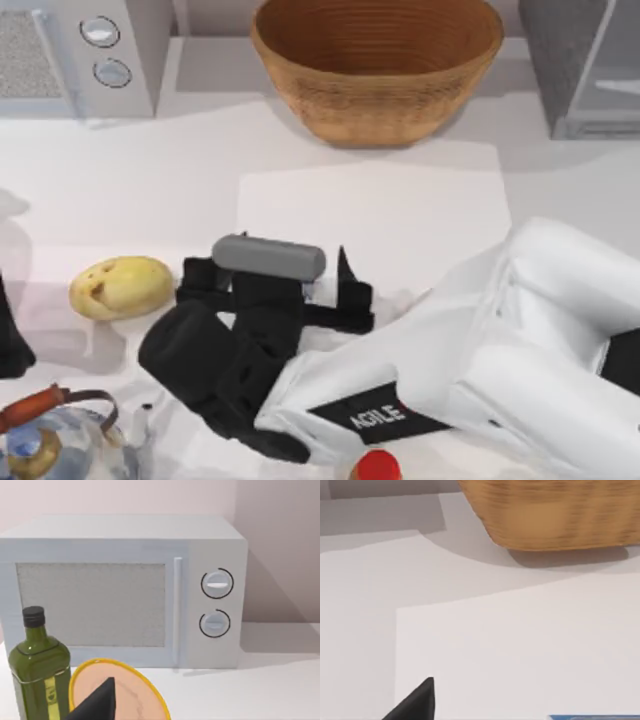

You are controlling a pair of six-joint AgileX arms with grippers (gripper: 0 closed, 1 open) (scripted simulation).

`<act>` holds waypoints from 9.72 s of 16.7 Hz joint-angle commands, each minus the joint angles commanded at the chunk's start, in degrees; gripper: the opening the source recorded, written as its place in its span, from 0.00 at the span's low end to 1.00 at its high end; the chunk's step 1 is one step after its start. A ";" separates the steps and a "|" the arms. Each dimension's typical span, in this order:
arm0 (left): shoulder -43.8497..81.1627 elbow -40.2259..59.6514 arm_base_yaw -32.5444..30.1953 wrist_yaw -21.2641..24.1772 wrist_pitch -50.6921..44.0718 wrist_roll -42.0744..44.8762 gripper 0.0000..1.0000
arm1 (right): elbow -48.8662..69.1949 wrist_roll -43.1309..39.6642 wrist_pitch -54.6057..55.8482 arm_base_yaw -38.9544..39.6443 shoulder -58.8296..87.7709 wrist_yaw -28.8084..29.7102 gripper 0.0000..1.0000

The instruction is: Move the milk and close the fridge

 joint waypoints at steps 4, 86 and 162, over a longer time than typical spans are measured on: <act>0.00 0.00 0.00 0.00 0.00 0.00 1.00 | -1.94 -0.20 1.37 0.00 -0.79 0.06 1.00; 0.00 0.00 0.00 0.00 0.00 0.00 1.00 | -4.43 -37.33 18.19 -72.90 -12.11 -80.27 0.00; 0.00 0.00 0.00 0.00 0.00 0.00 1.00 | -74.81 -35.97 -22.80 -62.46 -135.19 -70.68 1.00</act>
